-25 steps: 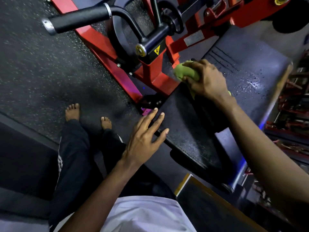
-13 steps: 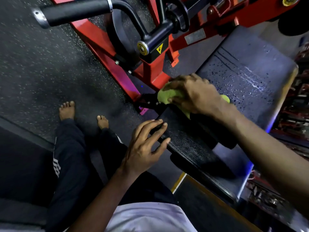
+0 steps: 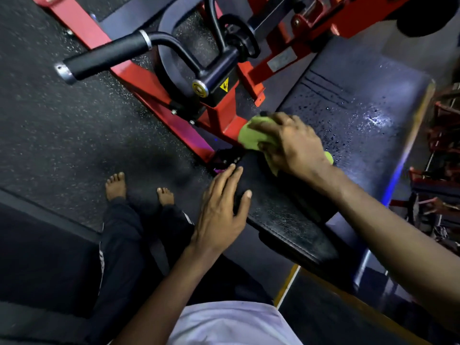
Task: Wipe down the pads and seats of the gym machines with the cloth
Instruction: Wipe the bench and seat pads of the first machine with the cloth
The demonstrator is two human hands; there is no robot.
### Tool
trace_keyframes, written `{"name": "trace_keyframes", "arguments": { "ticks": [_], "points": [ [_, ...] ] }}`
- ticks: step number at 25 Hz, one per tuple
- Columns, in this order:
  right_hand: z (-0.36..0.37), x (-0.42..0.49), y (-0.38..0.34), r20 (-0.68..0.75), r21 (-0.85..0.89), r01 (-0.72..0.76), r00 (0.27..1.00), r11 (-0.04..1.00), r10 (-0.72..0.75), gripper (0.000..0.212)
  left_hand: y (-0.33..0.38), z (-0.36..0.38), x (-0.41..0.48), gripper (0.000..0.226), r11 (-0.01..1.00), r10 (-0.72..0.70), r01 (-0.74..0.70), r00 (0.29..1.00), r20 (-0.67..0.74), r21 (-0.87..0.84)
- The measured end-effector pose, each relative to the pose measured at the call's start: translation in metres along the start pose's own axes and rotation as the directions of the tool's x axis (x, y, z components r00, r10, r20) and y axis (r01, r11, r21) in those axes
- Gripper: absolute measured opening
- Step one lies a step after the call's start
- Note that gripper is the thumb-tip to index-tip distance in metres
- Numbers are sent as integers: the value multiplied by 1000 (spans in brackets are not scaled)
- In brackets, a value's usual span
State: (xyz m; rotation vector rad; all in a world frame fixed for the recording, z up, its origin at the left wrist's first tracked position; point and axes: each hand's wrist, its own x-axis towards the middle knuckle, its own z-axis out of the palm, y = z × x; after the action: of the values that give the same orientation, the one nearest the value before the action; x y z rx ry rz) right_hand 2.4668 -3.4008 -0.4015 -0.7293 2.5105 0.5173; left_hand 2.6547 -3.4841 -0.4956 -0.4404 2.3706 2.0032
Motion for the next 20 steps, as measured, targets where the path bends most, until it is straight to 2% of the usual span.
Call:
{"name": "trace_keyframes", "arguments": {
  "ticks": [3,6,10,13,16,19,20],
  "points": [
    [-8,0,46,-104,89,-181,976,979,190,53,9,8,12,64,996,-30,21,994,105,83],
    [-3,-18,42,-150,199,-269,942,942,300,56,8,11,14,72,987,-15,-8,990,141,163],
    [19,-42,-15,-174,21,-128,976,991,130,64,14,4,16,72,972,-27,-9,989,148,233],
    [10,-40,4,-152,25,-113,982,993,115,63,25,2,19,75,972,-63,13,977,206,233],
    [-8,-45,64,-153,49,-240,957,970,245,64,30,5,26,75,966,-75,7,963,259,257],
    [-18,-54,103,-184,200,-412,875,889,447,62,34,11,26,86,943,-111,10,951,287,334],
    [-18,-54,99,-180,222,-428,865,876,469,63,35,12,25,89,935,-112,6,954,279,354]
  ]
}}
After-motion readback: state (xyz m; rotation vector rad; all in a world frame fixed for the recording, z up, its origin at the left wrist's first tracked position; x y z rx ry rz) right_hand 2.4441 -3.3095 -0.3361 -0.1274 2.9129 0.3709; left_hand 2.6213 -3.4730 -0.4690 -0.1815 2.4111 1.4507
